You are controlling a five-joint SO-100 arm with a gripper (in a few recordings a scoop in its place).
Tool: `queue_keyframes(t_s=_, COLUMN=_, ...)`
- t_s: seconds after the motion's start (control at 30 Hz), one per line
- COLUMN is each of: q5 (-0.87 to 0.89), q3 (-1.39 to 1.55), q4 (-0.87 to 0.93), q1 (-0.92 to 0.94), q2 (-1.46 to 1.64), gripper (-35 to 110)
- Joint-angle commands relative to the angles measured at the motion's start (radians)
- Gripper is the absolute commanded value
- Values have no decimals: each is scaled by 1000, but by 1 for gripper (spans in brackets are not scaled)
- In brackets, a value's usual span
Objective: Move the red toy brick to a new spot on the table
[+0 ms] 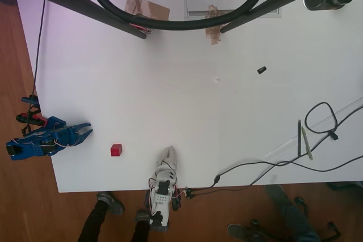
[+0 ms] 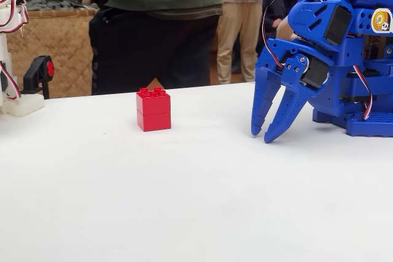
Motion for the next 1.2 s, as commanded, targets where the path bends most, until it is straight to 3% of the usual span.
queue_keyframes(t_s=0.0, q5=218, q3=32, q4=9, q1=87, q2=54, gripper=0)
queue_keyframes(t_s=1.17, q5=258, q3=32, q4=9, q1=89, q2=54, gripper=0)
